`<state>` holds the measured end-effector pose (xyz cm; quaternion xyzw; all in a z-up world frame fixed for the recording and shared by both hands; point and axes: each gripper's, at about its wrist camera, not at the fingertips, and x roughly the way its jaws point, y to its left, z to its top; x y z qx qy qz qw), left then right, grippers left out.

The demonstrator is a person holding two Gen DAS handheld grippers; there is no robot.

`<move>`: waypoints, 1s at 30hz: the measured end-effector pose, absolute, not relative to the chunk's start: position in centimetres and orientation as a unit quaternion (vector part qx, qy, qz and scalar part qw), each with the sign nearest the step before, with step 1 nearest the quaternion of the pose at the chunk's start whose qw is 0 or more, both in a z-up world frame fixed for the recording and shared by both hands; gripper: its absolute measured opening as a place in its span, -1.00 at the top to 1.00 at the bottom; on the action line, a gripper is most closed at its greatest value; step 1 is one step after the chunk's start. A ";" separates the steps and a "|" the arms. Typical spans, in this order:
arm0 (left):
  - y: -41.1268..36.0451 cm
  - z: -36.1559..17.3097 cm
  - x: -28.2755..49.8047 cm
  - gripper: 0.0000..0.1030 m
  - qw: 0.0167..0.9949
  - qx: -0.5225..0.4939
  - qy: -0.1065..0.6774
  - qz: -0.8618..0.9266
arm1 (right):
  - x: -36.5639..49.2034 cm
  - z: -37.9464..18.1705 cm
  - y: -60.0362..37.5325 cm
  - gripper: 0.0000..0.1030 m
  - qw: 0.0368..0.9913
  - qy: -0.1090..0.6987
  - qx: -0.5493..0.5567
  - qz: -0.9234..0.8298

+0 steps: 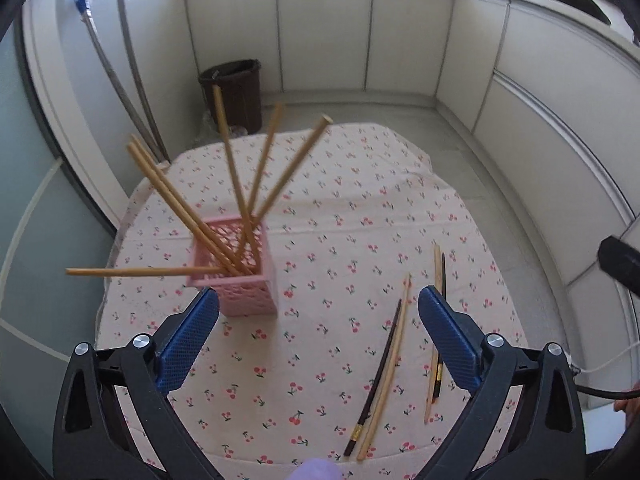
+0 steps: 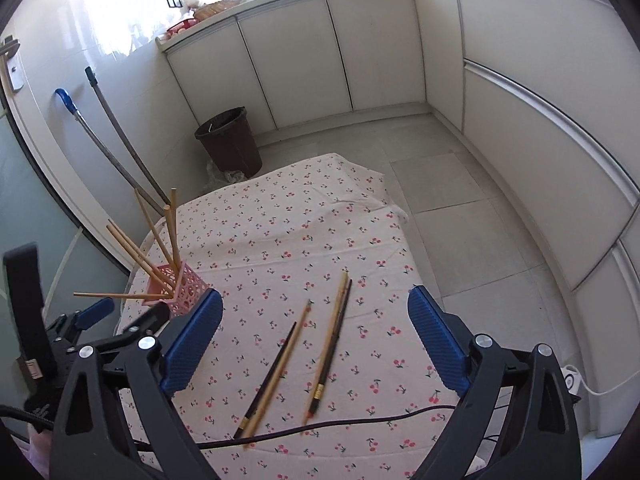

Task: Organize utensils
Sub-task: 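Grasp a wooden chopstick with the left tool while the right tool grasps another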

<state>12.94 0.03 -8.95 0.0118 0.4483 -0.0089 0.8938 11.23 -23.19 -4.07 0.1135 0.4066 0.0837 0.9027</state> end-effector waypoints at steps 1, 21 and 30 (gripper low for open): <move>-0.8 -10.0 13.4 -0.86 0.886 0.020 0.464 -0.015 | 11.1 -4.2 -23.6 -0.77 0.901 0.410 0.116 0.081; -10.7 -22.4 22.0 -0.51 0.804 0.192 0.557 -0.077 | 12.7 -6.7 -28.5 -0.78 0.853 0.470 0.216 0.074; -9.9 -23.6 24.5 0.63 0.787 0.114 0.590 -0.136 | 13.8 -8.2 -28.9 -0.78 0.840 0.494 0.216 0.061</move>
